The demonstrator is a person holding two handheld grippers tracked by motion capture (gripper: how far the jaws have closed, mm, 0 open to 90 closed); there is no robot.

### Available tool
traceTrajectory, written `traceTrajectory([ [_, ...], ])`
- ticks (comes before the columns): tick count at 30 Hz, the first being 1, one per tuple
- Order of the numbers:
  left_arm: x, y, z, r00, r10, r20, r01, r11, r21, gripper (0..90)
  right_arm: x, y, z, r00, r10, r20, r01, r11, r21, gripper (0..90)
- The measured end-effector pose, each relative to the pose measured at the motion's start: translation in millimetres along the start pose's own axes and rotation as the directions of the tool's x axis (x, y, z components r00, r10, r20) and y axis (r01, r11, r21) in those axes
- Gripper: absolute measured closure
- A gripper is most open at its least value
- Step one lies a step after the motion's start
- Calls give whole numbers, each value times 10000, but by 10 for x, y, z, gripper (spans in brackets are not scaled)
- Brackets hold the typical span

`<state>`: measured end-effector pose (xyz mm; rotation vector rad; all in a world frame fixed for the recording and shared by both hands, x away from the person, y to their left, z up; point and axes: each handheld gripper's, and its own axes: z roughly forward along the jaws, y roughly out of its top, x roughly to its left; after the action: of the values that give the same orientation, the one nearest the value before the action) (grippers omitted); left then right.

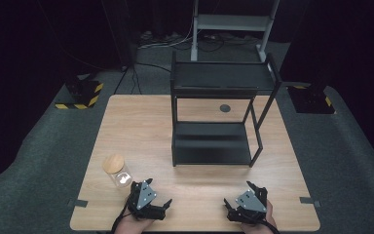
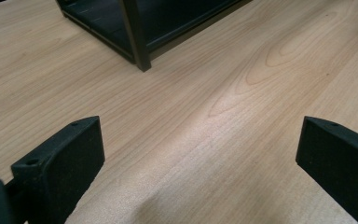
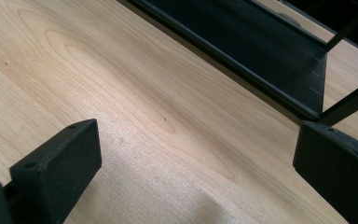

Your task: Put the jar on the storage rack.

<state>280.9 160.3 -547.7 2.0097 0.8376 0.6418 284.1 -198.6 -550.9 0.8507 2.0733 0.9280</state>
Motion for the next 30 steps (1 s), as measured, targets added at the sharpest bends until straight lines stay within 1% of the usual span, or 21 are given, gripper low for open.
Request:
traceTrajectory([
  [2,-11,-1,-1,10000,50,-3,-50,10000,32,14,-4,0,1,10000,4,-3,-4,10000,14,5],
  [4,-14,-1,-3,9999,46,92,-46,10000,48,14,-11,0,2,10000,20,-75,-20,10000,17,5],
  [8,-9,-10,-20,9998,-7,209,9,10000,-97,13,-15,0,0,9999,68,-86,-69,10000,-13,5],
  [12,-10,-11,-24,9997,35,225,-32,9999,-128,14,-32,-4,-6,9996,266,-103,-267,9996,-64,5],
  [20,-23,-11,-26,9996,164,219,-161,9998,-150,14,-33,-4,-9,9995,272,-134,-273,9996,-96,5],
  [22,-19,-14,-33,9998,90,171,-86,9997,-212,14,-33,-4,-8,9995,265,-144,-267,9996,-98,5],
  [24,-12,-19,-42,9999,-75,116,79,9994,-323,14,-34,-5,-11,9995,282,-153,-284,9995,-123,5],
  [30,-37,-27,-64,9997,-89,224,97,9992,-388,14,-42,-7,-15,9992,351,-216,-354,9992,-160,5],
])
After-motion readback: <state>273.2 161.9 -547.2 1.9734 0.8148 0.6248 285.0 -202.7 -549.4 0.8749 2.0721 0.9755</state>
